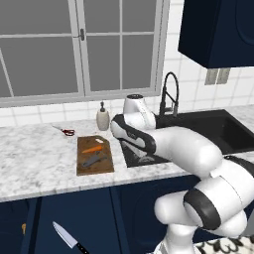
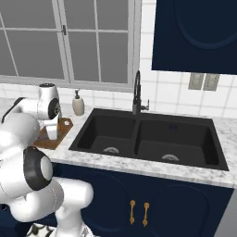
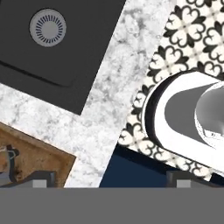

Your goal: Place the appropriate cutting tool for cutting the carrot skin on the cutting board.

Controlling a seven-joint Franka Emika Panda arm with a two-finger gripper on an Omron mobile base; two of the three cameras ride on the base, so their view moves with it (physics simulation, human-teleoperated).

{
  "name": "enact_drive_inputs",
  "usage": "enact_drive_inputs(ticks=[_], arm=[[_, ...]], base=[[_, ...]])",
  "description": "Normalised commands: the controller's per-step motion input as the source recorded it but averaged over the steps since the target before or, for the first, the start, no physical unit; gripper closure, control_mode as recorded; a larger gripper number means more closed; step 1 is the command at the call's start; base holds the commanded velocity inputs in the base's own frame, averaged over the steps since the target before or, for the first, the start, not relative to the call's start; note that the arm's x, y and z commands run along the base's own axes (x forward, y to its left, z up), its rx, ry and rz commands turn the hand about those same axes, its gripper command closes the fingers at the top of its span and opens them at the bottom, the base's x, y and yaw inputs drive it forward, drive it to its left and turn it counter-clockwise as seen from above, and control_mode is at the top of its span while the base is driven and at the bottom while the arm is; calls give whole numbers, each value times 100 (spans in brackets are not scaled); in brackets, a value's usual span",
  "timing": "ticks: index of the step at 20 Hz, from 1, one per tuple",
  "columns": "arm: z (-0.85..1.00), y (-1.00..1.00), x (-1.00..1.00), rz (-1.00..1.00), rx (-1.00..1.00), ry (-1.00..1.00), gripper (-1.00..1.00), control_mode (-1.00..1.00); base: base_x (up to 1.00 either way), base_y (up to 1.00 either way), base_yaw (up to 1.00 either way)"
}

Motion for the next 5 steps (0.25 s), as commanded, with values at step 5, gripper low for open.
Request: enact_drive_inputs(ticks=[5], arm=[[34,-44,0,1,0,-10,-100,-100]], base=[[0,0,0]])
